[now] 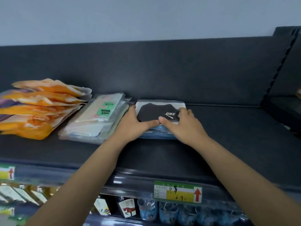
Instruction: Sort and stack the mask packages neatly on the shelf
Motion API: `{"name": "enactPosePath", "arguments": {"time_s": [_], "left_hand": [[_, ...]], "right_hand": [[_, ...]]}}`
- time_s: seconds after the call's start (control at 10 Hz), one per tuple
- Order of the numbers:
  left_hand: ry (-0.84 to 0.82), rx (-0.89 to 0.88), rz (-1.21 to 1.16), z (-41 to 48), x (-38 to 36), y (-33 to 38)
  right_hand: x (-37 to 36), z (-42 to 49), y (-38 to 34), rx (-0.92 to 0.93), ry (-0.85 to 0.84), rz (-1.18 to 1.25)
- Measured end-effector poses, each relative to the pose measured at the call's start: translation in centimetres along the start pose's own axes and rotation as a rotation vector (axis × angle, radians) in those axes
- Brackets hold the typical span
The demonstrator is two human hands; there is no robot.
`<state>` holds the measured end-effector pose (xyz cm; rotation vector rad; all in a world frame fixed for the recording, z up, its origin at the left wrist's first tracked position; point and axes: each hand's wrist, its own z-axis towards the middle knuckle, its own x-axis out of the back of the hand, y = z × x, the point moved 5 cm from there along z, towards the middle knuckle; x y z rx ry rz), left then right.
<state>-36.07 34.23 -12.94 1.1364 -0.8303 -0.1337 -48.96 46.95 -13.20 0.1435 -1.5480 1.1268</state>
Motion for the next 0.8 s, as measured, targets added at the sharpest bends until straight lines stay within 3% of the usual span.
{"name": "enactPosePath", "arguments": {"time_s": [0.2,0.4,0.5,0.6,0.8], "left_hand": [[0.004,-0.043,0.182,-0.2,-0.1,0.4],[0.033,-0.241,0.539,-1.9,-0.7,1.9],[0.022,-0.370,0.546,-2.7,-0.9,2.5],[-0.020,-0.483,0.517,-3.2,-0.5,3.3],[-0.038,-0.603,0.681,-6.1,3.4,3.2]], "right_hand": [[0.8,-0.1,0.4,0.000,0.073,-0.013],[1.7,-0.8,0.3,-0.012,0.158,-0.033],[2.1,-2.0,-0.8,-0.051,0.170,-0.070],[2.8,-3.9,-2.3,-0.075,0.234,-0.180],[4.1,-9.4,-5.6,-0.092,0.342,-0.547]]}}
